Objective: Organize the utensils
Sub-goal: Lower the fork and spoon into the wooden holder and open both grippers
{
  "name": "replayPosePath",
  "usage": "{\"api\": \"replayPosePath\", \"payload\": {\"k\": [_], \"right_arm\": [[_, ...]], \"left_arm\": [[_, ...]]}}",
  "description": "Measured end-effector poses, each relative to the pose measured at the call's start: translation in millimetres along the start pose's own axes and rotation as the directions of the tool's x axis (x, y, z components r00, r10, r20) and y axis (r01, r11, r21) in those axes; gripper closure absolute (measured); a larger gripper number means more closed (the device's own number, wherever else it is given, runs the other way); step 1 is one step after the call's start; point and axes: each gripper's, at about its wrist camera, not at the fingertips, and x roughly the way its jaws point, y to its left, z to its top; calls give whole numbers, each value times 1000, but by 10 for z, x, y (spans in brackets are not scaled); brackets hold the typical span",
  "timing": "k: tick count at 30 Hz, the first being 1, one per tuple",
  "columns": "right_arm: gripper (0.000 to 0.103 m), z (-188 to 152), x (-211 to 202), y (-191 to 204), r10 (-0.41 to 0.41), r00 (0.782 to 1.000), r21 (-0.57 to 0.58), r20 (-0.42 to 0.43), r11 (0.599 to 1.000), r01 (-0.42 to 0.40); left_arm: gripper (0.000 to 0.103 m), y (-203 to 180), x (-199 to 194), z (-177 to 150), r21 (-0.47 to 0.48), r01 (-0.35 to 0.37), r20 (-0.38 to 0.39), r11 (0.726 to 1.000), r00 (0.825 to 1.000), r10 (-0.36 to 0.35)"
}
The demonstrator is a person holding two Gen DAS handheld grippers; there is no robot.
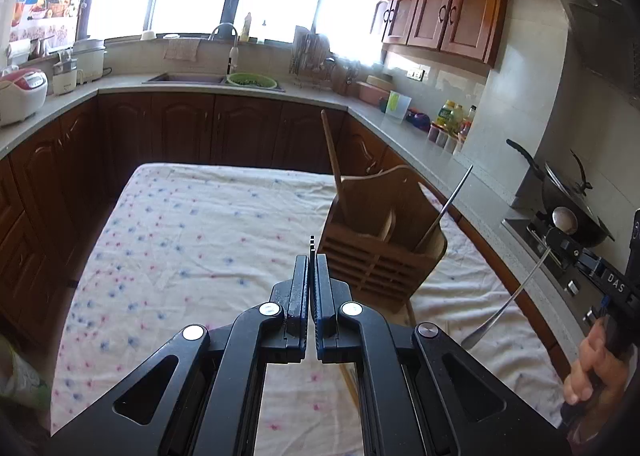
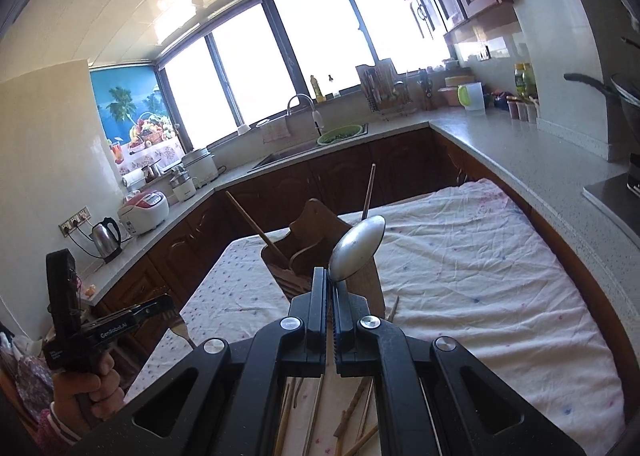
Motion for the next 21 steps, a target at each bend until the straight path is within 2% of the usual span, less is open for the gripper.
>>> {"api": "replayPosePath", "payload": {"k": [5, 13, 17, 21], "right_arm": [[101, 223, 92, 116, -35, 996, -78, 87, 996, 42], [101, 551, 350, 246, -82, 974, -150, 213, 982, 115], [101, 588, 548, 251, -97, 970, -168, 224, 976, 136], [101, 505, 763, 220, -100, 975, -180, 200, 974, 137]], "left_arm": [[102, -154, -31, 401, 45, -23, 102, 999, 995, 18], [102, -384, 201, 929, 98, -105, 263, 990, 962, 76], [102, -437, 512, 987, 98, -153, 284, 983, 951, 120], [102, -490, 829, 878, 120, -181, 253, 976, 956, 146]]}}
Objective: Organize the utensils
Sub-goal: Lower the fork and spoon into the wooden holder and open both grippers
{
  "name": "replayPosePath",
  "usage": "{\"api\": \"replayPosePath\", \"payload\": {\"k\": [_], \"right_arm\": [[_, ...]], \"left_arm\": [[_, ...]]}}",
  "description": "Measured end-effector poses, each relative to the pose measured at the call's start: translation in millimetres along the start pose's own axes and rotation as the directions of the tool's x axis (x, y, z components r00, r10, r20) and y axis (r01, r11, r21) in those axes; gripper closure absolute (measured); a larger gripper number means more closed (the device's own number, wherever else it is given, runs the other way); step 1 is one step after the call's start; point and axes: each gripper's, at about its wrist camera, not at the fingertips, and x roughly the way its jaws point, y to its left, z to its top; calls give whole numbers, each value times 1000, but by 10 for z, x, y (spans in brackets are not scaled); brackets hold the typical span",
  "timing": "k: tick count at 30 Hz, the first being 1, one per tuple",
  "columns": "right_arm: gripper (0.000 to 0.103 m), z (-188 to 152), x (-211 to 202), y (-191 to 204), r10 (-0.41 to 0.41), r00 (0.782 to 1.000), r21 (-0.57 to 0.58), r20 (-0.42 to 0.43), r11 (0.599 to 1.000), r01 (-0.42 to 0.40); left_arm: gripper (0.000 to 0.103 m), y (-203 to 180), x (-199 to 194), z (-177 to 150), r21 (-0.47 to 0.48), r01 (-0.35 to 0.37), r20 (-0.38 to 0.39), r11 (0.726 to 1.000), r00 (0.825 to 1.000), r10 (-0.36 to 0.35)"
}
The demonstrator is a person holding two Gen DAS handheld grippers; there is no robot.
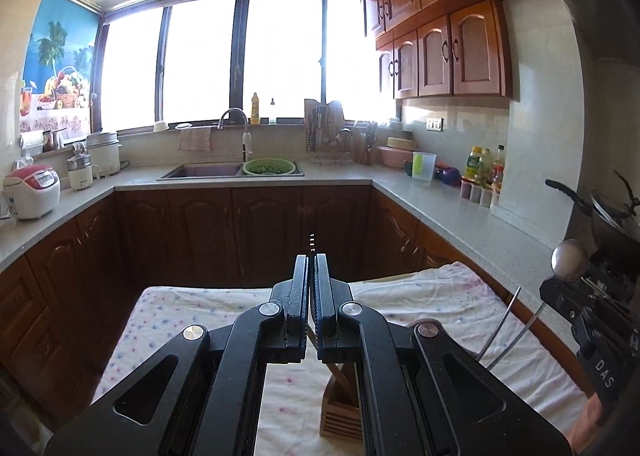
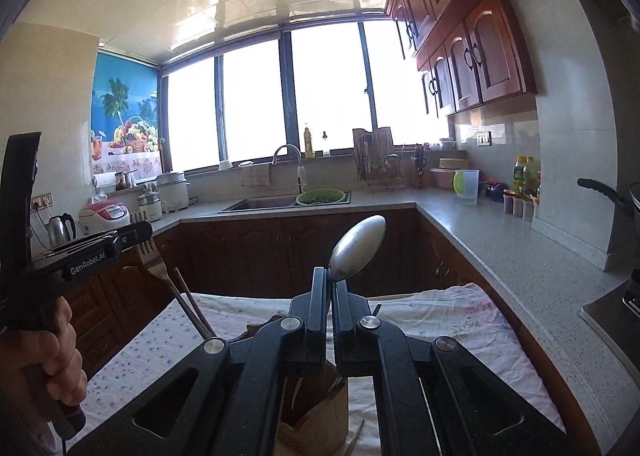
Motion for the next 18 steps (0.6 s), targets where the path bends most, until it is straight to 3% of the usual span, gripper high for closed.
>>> {"api": "replayPosePath", "payload": {"k": [6, 12, 18], "right_arm": [[101, -261, 215, 17, 15, 997, -33, -71, 999, -18], [101, -501, 413, -38, 54, 981, -11, -189, 998, -57], [101, -605, 506, -89, 84, 964, 17, -253, 996, -82]], "left_arm": [[101, -67, 191, -346, 2, 22, -75, 1000, 997, -21], [100, -39, 320, -577, -32, 60, -155, 998, 986, -64], [100, -83, 306, -582, -23, 89, -157, 996, 983, -91]]}}
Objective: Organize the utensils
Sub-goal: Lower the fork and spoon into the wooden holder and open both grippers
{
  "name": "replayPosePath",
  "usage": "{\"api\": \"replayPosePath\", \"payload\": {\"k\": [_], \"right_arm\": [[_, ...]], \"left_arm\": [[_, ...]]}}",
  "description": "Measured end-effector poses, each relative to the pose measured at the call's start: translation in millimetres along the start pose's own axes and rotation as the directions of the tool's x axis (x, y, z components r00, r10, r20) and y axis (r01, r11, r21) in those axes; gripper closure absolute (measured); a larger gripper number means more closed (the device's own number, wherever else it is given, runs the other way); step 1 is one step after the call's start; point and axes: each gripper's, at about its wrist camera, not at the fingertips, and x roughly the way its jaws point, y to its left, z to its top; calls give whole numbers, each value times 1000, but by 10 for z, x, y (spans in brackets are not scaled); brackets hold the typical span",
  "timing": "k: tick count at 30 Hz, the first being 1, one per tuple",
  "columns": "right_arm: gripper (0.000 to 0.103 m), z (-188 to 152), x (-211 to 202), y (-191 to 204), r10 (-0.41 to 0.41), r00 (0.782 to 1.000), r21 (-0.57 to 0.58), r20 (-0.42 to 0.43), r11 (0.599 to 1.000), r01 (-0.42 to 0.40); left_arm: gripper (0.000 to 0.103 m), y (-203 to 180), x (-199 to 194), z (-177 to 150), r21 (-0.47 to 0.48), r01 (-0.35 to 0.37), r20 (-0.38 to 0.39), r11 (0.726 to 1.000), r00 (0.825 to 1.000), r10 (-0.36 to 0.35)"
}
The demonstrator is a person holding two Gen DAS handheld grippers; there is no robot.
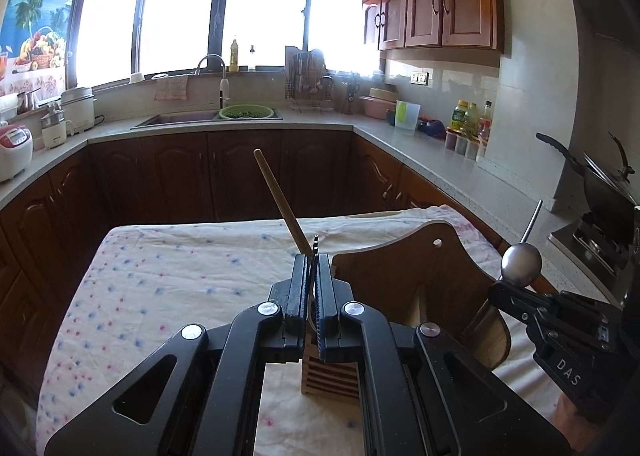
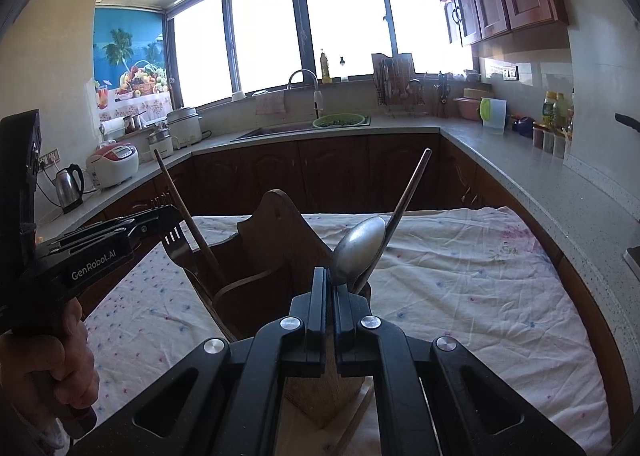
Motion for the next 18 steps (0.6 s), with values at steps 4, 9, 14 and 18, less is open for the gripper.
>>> {"api": "replayPosePath", "payload": {"k": [4, 9, 14, 18], "right_arm": [[101, 29, 20, -30, 7, 1000, 19, -8, 1000, -7], [99, 67, 5, -33, 17, 1000, 31, -9, 999, -17], [93, 106, -107, -72, 24, 1000, 59, 14, 998, -25], [81, 159, -297, -132, 21, 998, 92, 56, 995, -26]], "left_arm": [[100, -14, 17, 10, -6, 8, -9, 1000, 1000, -8], [97, 11, 27, 18, -44, 28, -36, 999, 999, -30], [69, 61, -131, 24, -72, 27, -19, 997, 999, -29], [49, 135, -348, 44, -100, 12, 19, 995, 1000, -10]]}}
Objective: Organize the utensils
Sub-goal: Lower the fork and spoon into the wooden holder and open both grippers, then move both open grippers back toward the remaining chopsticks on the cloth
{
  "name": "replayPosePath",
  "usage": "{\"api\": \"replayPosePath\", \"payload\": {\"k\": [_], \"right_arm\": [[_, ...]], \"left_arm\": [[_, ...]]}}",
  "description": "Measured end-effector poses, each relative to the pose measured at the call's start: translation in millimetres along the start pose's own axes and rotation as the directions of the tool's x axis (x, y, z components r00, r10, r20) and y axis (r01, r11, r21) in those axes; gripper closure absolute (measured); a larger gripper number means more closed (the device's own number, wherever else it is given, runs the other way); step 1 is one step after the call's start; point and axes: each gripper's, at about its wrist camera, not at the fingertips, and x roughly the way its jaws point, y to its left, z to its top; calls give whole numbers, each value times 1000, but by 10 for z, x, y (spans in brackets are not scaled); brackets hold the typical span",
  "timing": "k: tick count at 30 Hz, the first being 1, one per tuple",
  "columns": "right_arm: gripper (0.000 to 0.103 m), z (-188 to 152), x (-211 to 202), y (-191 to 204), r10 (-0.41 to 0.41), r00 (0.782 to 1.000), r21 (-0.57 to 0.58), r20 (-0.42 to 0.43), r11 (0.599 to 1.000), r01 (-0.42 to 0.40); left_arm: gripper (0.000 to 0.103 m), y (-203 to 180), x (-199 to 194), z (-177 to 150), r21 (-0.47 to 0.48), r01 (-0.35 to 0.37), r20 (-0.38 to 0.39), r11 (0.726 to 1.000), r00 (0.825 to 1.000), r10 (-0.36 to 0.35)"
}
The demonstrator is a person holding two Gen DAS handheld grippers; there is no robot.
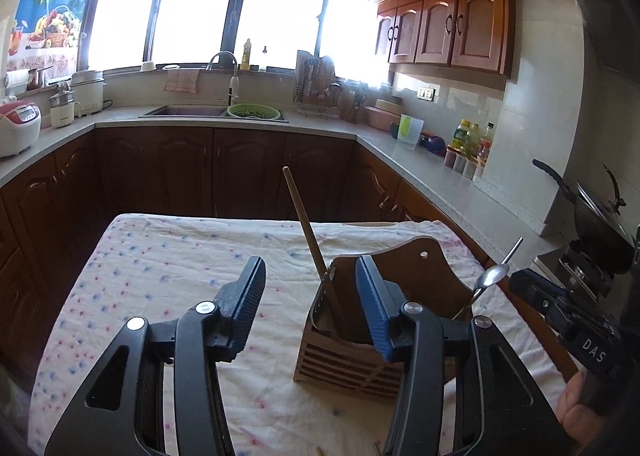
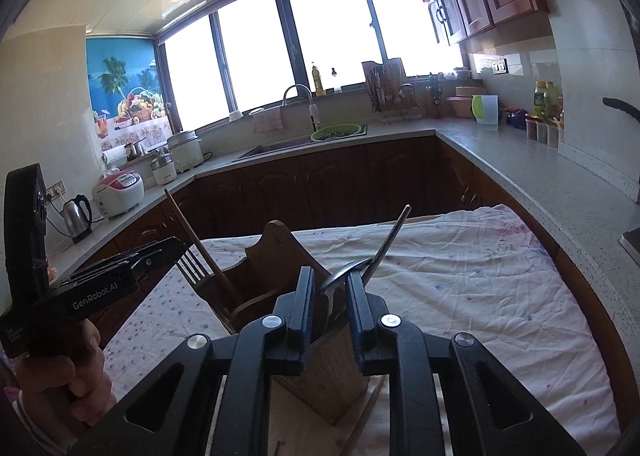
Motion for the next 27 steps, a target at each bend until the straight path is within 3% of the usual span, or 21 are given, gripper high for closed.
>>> {"api": "replayPosePath", "payload": {"k": [3, 6, 8, 10, 17, 27], "right_arm": [[63, 51, -186, -32, 4, 999, 30, 44, 1000, -5], [39, 47, -392, -91, 0, 996, 56, 88, 998, -5], [18, 11, -520, -136, -9, 994, 78, 106, 997, 1], [12, -52, -634, -183, -17, 994, 101, 111, 995, 6], [12, -431, -870, -359, -36, 999, 192, 41, 981, 28], [12, -966, -931, -478, -21, 994, 276, -110, 960, 51]], "left_arm": [[32, 68, -175, -31, -20, -25, 19, 999, 999, 26], [24, 158, -328, -128, -48, -36, 17, 998, 999, 37], [20, 209, -403, -219, -64, -44, 0, 997, 999, 44], [20, 248, -465, -331, -79, -45, -22, 996, 999, 44], [20, 361, -617, -815, -131, -59, -137, 990, 990, 41], [20, 369, -591, -1325, -141, -82, -280, 987, 959, 40]]}}
